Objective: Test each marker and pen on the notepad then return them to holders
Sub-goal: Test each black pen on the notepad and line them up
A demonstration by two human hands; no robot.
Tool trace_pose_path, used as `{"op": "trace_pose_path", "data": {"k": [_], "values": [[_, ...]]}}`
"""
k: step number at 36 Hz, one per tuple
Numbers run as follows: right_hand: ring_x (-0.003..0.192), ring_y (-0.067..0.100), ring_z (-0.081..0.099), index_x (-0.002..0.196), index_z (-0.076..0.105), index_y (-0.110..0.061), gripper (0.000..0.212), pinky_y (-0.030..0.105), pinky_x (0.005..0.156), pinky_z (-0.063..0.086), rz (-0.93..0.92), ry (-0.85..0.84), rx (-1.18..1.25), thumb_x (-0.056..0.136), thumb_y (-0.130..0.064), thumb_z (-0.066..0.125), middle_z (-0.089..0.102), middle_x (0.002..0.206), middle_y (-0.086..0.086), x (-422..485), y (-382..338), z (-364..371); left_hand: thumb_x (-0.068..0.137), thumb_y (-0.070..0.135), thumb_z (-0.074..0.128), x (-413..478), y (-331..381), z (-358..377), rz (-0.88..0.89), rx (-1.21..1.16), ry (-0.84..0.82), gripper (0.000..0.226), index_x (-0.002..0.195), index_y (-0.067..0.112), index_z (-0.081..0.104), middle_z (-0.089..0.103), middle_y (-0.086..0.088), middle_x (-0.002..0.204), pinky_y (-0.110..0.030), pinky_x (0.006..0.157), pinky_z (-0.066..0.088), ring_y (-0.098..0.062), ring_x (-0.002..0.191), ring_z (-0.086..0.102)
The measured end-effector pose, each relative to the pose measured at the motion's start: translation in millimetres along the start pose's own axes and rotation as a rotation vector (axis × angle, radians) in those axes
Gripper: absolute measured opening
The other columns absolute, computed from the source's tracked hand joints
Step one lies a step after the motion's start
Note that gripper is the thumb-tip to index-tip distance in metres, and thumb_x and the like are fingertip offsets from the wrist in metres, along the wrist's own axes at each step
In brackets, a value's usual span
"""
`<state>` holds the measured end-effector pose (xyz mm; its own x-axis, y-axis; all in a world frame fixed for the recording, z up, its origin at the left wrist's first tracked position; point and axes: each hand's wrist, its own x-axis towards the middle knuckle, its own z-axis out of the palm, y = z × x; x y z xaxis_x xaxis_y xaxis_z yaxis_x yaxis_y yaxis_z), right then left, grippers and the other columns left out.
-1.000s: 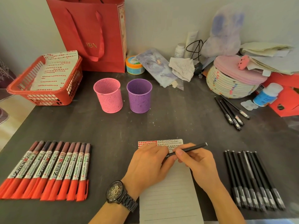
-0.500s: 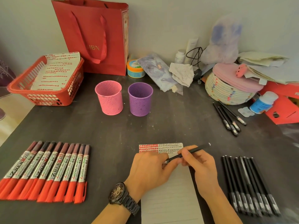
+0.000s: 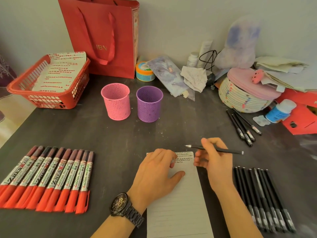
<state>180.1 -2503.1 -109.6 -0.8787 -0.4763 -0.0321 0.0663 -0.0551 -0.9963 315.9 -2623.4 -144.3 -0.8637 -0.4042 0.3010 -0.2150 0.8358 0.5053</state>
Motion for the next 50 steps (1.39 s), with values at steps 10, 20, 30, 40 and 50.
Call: {"op": "trace_pose_path", "data": {"k": [10,20,30,40,50], "values": [[0.043,0.011,0.057,0.061,0.058,-0.018,0.036,0.02,0.049,0.048,-0.162,0.107,-0.354,0.087,-0.035,0.076,0.059,0.048,0.005,-4,22,4,0.078,0.06,0.064,1,-1,0,-0.052,-0.031,-0.005,0.041,0.083,0.035,0.032,0.058,0.026,0.11,-0.023,0.086,0.039,0.002,0.104,0.047],[0.043,0.005,0.06,0.061,0.054,-0.012,0.031,0.012,0.049,0.045,-0.199,0.101,-0.463,0.087,-0.013,0.071,0.059,0.049,0.004,2,31,4,0.077,0.063,0.062,2,-2,0,-0.071,-0.012,-0.03,0.044,0.08,0.038,0.026,0.059,0.027,0.112,-0.018,0.084,0.032,0.006,0.102,0.045],[0.044,0.003,0.062,0.061,0.054,-0.017,0.031,0.011,0.05,0.046,-0.199,0.101,-0.511,0.087,-0.017,0.07,0.062,0.051,0.002,3,32,5,0.077,0.067,0.059,3,-2,0,-0.084,-0.004,-0.055,0.043,0.078,0.04,0.025,0.058,0.028,0.114,-0.017,0.085,0.033,0.006,0.102,0.044],[0.045,0.002,0.061,0.06,0.054,-0.019,0.031,0.01,0.05,0.045,-0.225,0.106,-0.53,0.087,-0.015,0.07,0.06,0.05,0.0,3,32,5,0.077,0.065,0.061,3,-2,0,-0.074,0.004,-0.037,0.044,0.078,0.038,0.027,0.058,0.028,0.113,-0.017,0.085,0.033,0.006,0.104,0.043],[0.044,0.002,0.059,0.06,0.053,-0.02,0.033,0.009,0.049,0.044,-0.222,0.104,-0.538,0.087,-0.016,0.069,0.06,0.048,-0.001,2,32,5,0.077,0.064,0.063,2,-3,1,-0.081,0.013,-0.025,0.045,0.079,0.039,0.025,0.057,0.03,0.111,-0.008,0.079,0.028,0.014,0.097,0.032]]}}
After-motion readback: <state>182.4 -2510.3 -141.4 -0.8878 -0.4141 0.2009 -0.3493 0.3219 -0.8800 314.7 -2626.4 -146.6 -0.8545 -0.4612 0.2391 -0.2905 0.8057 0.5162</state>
